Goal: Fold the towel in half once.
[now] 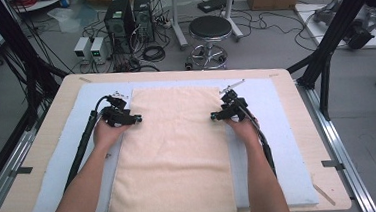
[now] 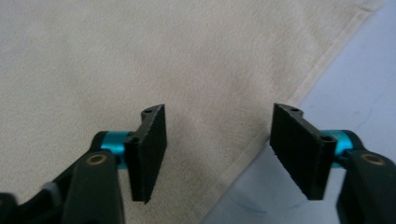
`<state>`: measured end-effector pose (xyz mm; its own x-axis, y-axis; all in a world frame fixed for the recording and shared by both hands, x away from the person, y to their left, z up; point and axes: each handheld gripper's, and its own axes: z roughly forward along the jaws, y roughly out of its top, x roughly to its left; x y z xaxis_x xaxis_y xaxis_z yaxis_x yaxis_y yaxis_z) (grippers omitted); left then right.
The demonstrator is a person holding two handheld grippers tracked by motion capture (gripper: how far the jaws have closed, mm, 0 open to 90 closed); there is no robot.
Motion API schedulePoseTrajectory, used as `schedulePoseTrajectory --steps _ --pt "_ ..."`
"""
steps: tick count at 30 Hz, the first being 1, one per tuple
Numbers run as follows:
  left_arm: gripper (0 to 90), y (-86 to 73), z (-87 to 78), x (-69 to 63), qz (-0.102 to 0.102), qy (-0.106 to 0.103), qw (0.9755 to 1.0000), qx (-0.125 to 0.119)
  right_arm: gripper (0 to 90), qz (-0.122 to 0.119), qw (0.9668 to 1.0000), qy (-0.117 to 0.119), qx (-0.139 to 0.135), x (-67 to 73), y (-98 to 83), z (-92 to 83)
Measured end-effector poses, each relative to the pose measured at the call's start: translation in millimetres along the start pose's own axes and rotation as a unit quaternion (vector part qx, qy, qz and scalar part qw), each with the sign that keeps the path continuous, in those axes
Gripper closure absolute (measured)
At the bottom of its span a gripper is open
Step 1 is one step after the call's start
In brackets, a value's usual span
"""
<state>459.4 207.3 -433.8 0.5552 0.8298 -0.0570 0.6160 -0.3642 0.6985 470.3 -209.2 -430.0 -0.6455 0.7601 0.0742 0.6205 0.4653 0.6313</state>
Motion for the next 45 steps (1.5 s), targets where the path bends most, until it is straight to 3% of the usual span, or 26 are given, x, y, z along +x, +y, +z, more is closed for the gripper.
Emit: schedulePoseTrajectory --steps 3,4,8,10,13,17,23,29,34,39,45 --pt "48.8 0.0 -0.4 -1.9 0.010 0.016 0.9998 0.003 41.6 -0.003 0.9999 -0.012 0.007 2.8 0.9 2.5" --pt "50.0 0.3 -0.2 -1.9 0.004 0.018 0.9998 0.002 44.0 -0.002 0.9999 -0.012 0.008 2.9 1.1 2.3" --pt "60.1 1.1 -1.8 -1.0 -0.008 0.030 0.9995 0.006 63.7 -0.004 0.9998 -0.004 0.020 7.5 4.0 0.7" --pt "66.4 1.1 -2.6 -1.3 -0.010 0.030 0.9995 0.008 76.5 -0.012 0.9995 0.010 0.026 10.7 5.7 1.0" --pt "75.1 1.0 -3.6 -0.5 -0.011 0.020 0.9997 0.010 81.6 -0.014 0.9993 0.017 0.031 12.6 6.8 0.9" --pt "83.5 0.7 -4.5 0.3 -0.004 0.003 0.9999 0.011 83.1 -0.018 0.9990 0.025 0.031 13.0 6.9 -0.2" --pt "84.8 0.4 -9.0 3.8 0.006 -0.023 0.9996 0.015 83.1 -0.020 0.9991 0.031 0.022 10.4 6.9 -5.7" --pt "85.8 3.0 -17.7 3.5 0.009 -0.029 0.9995 0.004 83.5 -0.027 0.9986 0.044 0.011 12.0 8.8 -14.2" --pt "85.9 5.8 -30.6 5.1 0.012 -0.042 0.9990 -0.009 83.4 -0.042 0.9979 0.050 -0.006 14.6 10.5 -26.2" --pt "86.0 8.6 -45.8 2.6 0.032 -0.055 0.9979 -0.016 83.4 -0.056 0.9967 0.058 -0.011 17.6 10.6 -36.6" --pt "86.0 6.6 -83.0 -0.7 0.049 -0.081 0.9941 -0.052 83.5 -0.084 0.9919 0.086 -0.040 28.9 10.8 -64.9"
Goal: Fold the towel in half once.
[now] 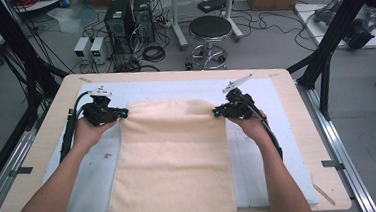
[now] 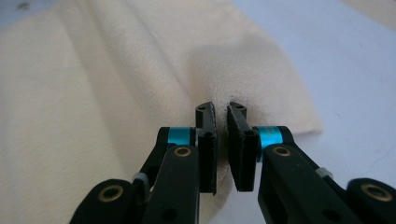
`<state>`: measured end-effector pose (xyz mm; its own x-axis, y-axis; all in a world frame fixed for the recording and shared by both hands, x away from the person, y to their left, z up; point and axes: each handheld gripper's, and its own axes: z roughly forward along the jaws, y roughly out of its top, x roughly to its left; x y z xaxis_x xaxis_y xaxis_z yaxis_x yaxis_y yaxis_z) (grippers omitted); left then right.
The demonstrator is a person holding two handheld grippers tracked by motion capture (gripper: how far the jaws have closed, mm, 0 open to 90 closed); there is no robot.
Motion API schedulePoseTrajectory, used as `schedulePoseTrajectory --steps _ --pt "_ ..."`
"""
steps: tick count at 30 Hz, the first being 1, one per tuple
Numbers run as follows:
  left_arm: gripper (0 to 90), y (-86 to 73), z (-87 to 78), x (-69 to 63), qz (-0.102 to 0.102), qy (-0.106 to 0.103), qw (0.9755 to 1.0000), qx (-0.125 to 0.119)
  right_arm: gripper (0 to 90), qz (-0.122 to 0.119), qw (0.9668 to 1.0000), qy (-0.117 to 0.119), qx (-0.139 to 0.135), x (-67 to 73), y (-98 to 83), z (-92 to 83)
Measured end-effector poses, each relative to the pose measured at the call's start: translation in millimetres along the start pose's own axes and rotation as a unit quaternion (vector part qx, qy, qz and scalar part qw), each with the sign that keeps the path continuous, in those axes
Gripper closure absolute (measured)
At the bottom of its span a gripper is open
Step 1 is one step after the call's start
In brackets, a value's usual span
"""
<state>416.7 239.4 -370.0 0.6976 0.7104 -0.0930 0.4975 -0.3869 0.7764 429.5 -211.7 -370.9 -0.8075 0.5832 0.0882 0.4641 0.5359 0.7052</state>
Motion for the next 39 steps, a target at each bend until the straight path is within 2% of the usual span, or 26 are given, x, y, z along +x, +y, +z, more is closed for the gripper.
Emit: schedulePoseTrajectory --steps 1,4,6,9,10,12,13,14,15,16,18,19,20,21,23,25,27,33,36,39 --pt "86.0 -1.5 -8.1 -3.9 0.012 -0.001 0.9999 -0.005 83.4 -0.013 0.9999 0.003 -0.003 5.2 0.4 -5.8" --pt "86.0 -9.1 -23.7 -15.9 0.024 -0.007 0.9995 -0.018 83.3 -0.037 0.9991 0.015 -0.012 24.2 -1.7 -24.3" --pt "85.9 -16.3 -33.3 -27.9 0.042 -0.010 0.9990 -0.012 83.2 -0.057 0.9981 0.019 -0.013 40.7 -5.3 -35.6" --pt "85.9 -35.7 -47.6 -47.7 0.061 -0.022 0.9978 -0.015 83.0 -0.077 0.9965 0.033 -0.008 64.4 -20.4 -45.1" --pt "85.9 -44.1 -51.1 -54.9 0.063 -0.026 0.9976 -0.011 83.0 -0.081 0.9961 0.035 -0.003 72.4 -27.8 -46.9" --pt "85.7 -61.1 -55.7 -65.9 0.067 -0.030 0.9973 -0.010 82.8 -0.072 0.9961 0.050 -0.012 86.0 -45.3 -47.2" --pt "85.5 -75.2 -57.3 -73.1 0.064 -0.044 0.9970 0.002 82.4 -0.073 0.9959 0.053 -0.010 91.3 -51.5 -46.5" --pt "85.1 -79.6 -57.8 -75.2 0.064 -0.046 0.9969 0.005 80.9 -0.076 0.9956 0.053 -0.008 100.7 -63.8 -44.1" --pt "84.5 -89.6 -58.6 -79.5 0.063 -0.055 0.9964 0.009 79.1 -0.074 0.9955 0.058 -0.007 102.9 -67.7 -43.1" --pt "80.3 -95.7 -60.1 -82.3 0.063 -0.061 0.9960 0.011 75.3 -0.068 0.9956 0.065 -0.001 107.6 -75.9 -40.0" --pt "65.4 -102.4 -65.6 -85.9 0.077 -0.070 0.9946 0.006 65.7 -0.074 0.9951 0.063 0.019 113.4 -85.9 -36.8" --pt "63.3 -103.0 -68.6 -87.0 0.076 -0.069 0.9947 0.004 59.8 -0.075 0.9953 0.057 0.018 114.7 -89.1 -36.9" --pt "57.4 -101.4 -70.6 -86.0 0.080 -0.065 0.9947 0.004 53.2 -0.069 0.9961 0.054 0.012 115.4 -91.0 -38.8" --pt "54.9 -98.9 -71.9 -84.4 0.082 -0.060 0.9948 0.005 52.6 -0.070 0.9963 0.050 0.007 114.5 -90.8 -41.3" --pt "54.6 -93.2 -71.7 -80.7 0.081 -0.053 0.9953 0.004 50.6 -0.070 0.9966 0.043 -0.004 111.5 -88.4 -45.5" --pt "53.1 -86.1 -68.2 -76.2 0.077 -0.047 0.9959 -0.003 48.8 -0.058 0.9972 0.042 -0.020 104.6 -80.6 -50.0" --pt "52.8 -79.6 -61.4 -72.3 0.075 -0.040 0.9964 -0.007 48.7 -0.056 0.9976 0.030 -0.029 98.3 -74.2 -50.1" --pt "51.0 -68.4 -31.9 -56.3 0.043 -0.004 0.9990 -0.007 48.1 -0.023 0.9996 -0.015 0.001 66.3 -62.2 -23.7" --pt "51.2 -65.8 -17.0 -48.8 0.039 0.016 0.9991 0.003 47.6 0.001 0.9998 -0.012 0.014 53.4 -62.3 -7.1" --pt "51.7 -66.7 -1.2 -34.9 0.009 0.017 0.9996 0.020 48.1 0.017 0.9995 -0.015 0.021 44.6 -63.0 6.8"
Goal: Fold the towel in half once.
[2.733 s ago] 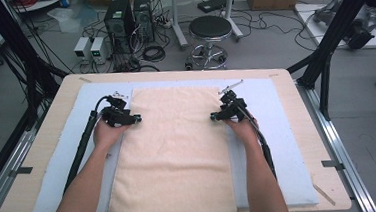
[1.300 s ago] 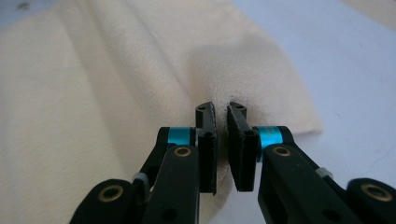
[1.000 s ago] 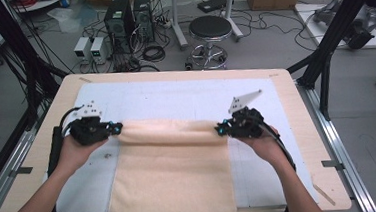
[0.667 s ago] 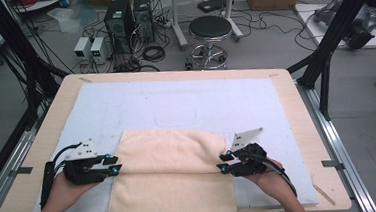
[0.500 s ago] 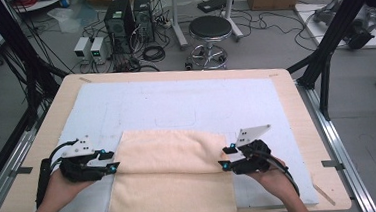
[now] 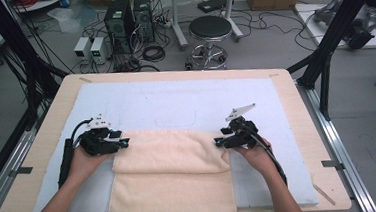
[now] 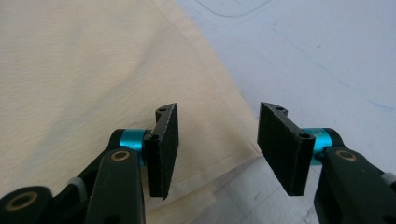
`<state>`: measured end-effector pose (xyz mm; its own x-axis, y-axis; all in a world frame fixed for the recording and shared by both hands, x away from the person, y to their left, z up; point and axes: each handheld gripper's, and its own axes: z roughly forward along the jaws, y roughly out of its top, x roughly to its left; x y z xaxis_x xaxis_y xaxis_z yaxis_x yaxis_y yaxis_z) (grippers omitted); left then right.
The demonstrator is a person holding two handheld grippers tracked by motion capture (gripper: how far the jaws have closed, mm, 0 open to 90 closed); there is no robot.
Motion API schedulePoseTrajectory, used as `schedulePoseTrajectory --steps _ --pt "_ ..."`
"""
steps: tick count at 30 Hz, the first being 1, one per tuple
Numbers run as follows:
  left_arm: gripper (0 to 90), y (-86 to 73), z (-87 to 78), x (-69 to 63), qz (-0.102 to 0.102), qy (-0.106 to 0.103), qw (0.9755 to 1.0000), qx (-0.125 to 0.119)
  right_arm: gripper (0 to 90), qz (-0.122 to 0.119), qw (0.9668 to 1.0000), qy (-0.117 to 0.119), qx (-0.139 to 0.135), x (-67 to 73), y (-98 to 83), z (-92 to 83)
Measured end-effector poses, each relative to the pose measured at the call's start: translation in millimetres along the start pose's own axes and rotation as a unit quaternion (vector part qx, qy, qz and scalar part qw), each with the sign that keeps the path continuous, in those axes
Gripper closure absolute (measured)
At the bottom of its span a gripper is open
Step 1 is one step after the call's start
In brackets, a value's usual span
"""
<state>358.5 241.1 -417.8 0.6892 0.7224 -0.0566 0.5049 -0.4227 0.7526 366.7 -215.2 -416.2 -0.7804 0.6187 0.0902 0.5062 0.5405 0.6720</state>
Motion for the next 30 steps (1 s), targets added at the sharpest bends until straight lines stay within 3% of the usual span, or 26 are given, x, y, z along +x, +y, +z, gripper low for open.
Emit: schedulePoseTrajectory --steps 4,6,8,12,17,22,23,24,26,28,30 --pt "51.2 -5.3 13.7 10.1 -0.027 0.010 0.9993 0.025 54.6 0.028 0.9995 0.013 0.011 -11.5 -2.4 14.5" --pt "54.6 -6.1 16.0 10.2 -0.023 0.004 0.9994 0.026 59.6 0.025 0.9995 0.019 0.009 -12.5 -2.2 18.0" --pt "59.3 -6.0 18.1 8.0 -0.012 0.004 0.9995 0.029 67.4 0.002 0.9999 0.007 0.012 -11.8 -1.8 18.3" --pt "65.8 -6.0 19.4 6.1 -0.008 0.010 0.9995 0.029 78.2 0.002 0.9999 0.002 0.010 -13.5 -2.3 18.4" --pt "80.0 -5.0 20.5 2.8 0.003 0.007 0.9996 0.027 87.7 -0.006 0.9999 0.006 0.009 -14.5 -1.3 17.9" --pt "82.7 -4.8 19.1 2.4 0.013 0.006 0.9996 0.024 87.6 -0.019 0.9997 0.001 0.013 -11.1 -0.2 16.4" --pt "82.5 -4.9 19.2 2.5 0.013 0.005 0.9996 0.023 84.6 -0.022 0.9997 -0.005 0.010 -10.7 0.2 15.6" --pt "81.7 -5.0 19.0 2.9 0.015 0.006 0.9995 0.025 73.5 -0.025 0.9996 -0.010 0.006 -10.4 0.5 14.3" --pt "76.6 -5.0 19.3 3.4 0.008 0.016 0.9996 0.024 68.7 -0.007 1.0000 -0.004 0.003 -12.2 1.3 12.9" --pt "65.2 -5.0 18.9 5.1 0.003 0.023 0.9994 0.026 65.4 -0.008 0.9998 -0.016 0.011 -11.8 1.2 12.7" --pt "60.9 -5.6 19.0 7.3 -0.006 0.025 0.9993 0.028 63.8 -0.004 0.9996 -0.022 0.015 -12.5 0.9 14.4"
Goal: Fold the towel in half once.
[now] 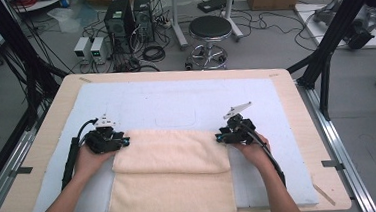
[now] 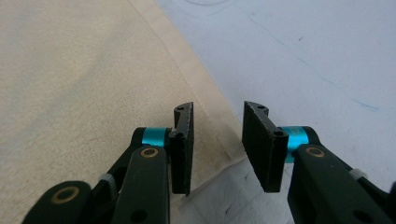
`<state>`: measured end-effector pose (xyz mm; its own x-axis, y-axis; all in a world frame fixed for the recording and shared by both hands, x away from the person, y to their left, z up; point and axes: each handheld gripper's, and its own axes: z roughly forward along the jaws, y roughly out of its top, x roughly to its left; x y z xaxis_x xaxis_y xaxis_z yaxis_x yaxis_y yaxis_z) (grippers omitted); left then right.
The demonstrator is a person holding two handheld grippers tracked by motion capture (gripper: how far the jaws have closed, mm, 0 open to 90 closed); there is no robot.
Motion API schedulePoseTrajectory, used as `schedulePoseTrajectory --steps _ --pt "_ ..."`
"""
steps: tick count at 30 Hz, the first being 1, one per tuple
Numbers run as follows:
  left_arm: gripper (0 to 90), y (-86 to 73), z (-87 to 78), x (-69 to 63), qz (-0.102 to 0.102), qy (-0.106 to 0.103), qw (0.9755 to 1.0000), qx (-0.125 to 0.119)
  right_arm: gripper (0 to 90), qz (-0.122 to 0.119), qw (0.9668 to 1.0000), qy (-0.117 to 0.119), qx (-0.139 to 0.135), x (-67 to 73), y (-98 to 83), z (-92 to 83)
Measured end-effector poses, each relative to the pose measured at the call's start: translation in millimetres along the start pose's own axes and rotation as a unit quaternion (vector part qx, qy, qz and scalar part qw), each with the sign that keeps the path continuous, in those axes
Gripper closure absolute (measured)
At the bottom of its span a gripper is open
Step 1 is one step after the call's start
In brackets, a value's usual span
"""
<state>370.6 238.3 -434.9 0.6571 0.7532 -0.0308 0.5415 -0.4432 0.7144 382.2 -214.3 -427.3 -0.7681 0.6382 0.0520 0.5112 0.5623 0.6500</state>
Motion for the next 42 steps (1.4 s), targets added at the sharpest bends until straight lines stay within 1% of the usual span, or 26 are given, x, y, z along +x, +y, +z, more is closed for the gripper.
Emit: schedulePoseTrajectory --steps 1,2,4,6,7,8,10,11,12,13,15,18,20,22,24,26,28,29,31,33,34,35,36,37,39,42 --pt "57.3 -0.2 0.8 0.5 -0.008 0.004 1.0000 -0.001 63.1 -0.001 1.0000 -0.002 0.002 0.0 -0.2 1.8" --pt "54.6 -0.4 1.1 1.4 -0.014 0.002 0.9999 -0.003 63.3 0.001 0.9999 -0.009 0.005 0.7 0.4 2.5" --pt "54.6 -0.4 1.2 1.4 -0.012 0.002 0.9999 -0.002 64.4 -0.009 0.9998 -0.014 0.006 2.2 0.9 5.3" --pt "56.5 -0.3 2.1 0.0 -0.008 0.006 0.9999 -0.002 66.6 -0.009 0.9998 -0.015 0.008 2.3 1.0 5.5" --pt "58.4 -0.1 2.7 -0.7 -0.008 0.008 0.9999 -0.005 69.1 -0.005 0.9999 -0.013 0.007 1.6 0.6 5.7" --pt "60.4 0.2 3.0 -1.3 -0.011 0.008 0.9999 -0.005 71.4 -0.007 0.9999 -0.013 0.007 1.5 0.7 5.7" --pt "66.5 0.5 3.7 -2.7 -0.013 0.010 0.9998 -0.007 77.7 -0.011 0.9999 -0.011 0.007 2.5 1.4 6.2" --pt "70.4 0.7 4.2 -3.9 -0.013 0.008 0.9998 -0.009 81.9 -0.010 0.9999 -0.006 0.008 3.1 1.7 6.0" --pt "74.3 0.7 4.5 -4.7 -0.012 0.002 0.9999 -0.009 83.7 -0.010 0.9999 -0.003 0.009 3.4 1.9 6.0" --pt "78.5 1.0 4.3 -5.2 -0.008 0.005 0.9999 -0.007 84.3 -0.010 0.9999 -0.003 0.008 2.9 1.9 6.1" --pt "81.1 1.3 4.1 -5.5 -0.006 0.002 1.0000 -0.006 85.6 -0.003 1.0000 0.002 0.005 0.6 1.4 5.7" --pt "82.8 1.1 3.6 -4.4 -0.015 -0.007 0.9998 -0.008 86.7 0.002 0.9999 0.014 0.002 -2.2 0.8 4.8" --pt "83.4 1.4 1.4 -4.1 -0.014 -0.010 0.9998 -0.008 87.8 0.003 0.9999 0.017 0.001 -3.4 0.5 3.2" --pt "83.7 2.4 -2.5 -4.5 -0.008 -0.012 0.9999 -0.009 88.7 -0.001 0.9998 0.018 -0.003 -2.6 0.7 -0.7" --pt "83.7 3.5 -9.1 -6.2 -0.007 -0.015 0.9997 -0.019 89.7 -0.010 0.9998 0.017 -0.010 0.3 1.7 -6.5" --pt "83.7 4.4 -18.9 -8.7 0.000 -0.023 0.9994 -0.026 89.9 -0.014 0.9992 0.026 -0.027 5.4 3.2 -18.1" --pt "83.7 4.1 -28.9 -13.5 0.017 -0.024 0.9991 -0.030 90.0 -0.030 0.9986 0.029 -0.032 12.7 4.4 -28.5" --pt "83.7 3.8 -32.8 -15.8 0.018 -0.026 0.9989 -0.035 90.0 -0.033 0.9985 0.030 -0.032 15.7 4.9 -32.3" --pt "83.7 3.1 -40.1 -19.2 0.023 -0.027 0.9984 -0.044 90.0 -0.041 0.9979 0.031 -0.040 20.9 7.0 -39.6" --pt "83.7 3.2 -42.1 -22.2 0.027 -0.025 0.9982 -0.048 90.0 -0.051 0.9974 0.031 -0.040 26.1 8.8 -43.5" --pt "83.5 3.6 -40.2 -21.7 0.028 -0.023 0.9985 -0.042 89.9 -0.054 0.9976 0.027 -0.034 26.7 9.8 -42.1" --pt "83.1 3.8 -39.1 -21.1 0.028 -0.022 0.9986 -0.039 88.8 -0.059 0.9977 0.021 -0.027 24.3 10.7 -36.6" --pt "82.9 3.7 -35.5 -19.3 0.025 -0.022 0.9988 -0.036 84.2 -0.056 0.9980 0.017 -0.025 23.2 11.0 -33.7" --pt "82.7 3.7 -32.0 -17.8 0.024 -0.019 0.9991 -0.030 79.1 -0.053 0.9984 0.004 -0.018 18.3 11.0 -26.4" --pt "83.0 3.6 -26.0 -14.5 0.020 -0.017 0.9994 -0.024 70.6 -0.027 0.9995 -0.008 -0.010 7.5 9.7 -13.7" --pt "83.2 3.5 -20.9 -10.8 0.016 -0.016 0.9995 -0.022 61.3 -0.018 0.9997 -0.015 0.005 0.7 8.1 -0.9"
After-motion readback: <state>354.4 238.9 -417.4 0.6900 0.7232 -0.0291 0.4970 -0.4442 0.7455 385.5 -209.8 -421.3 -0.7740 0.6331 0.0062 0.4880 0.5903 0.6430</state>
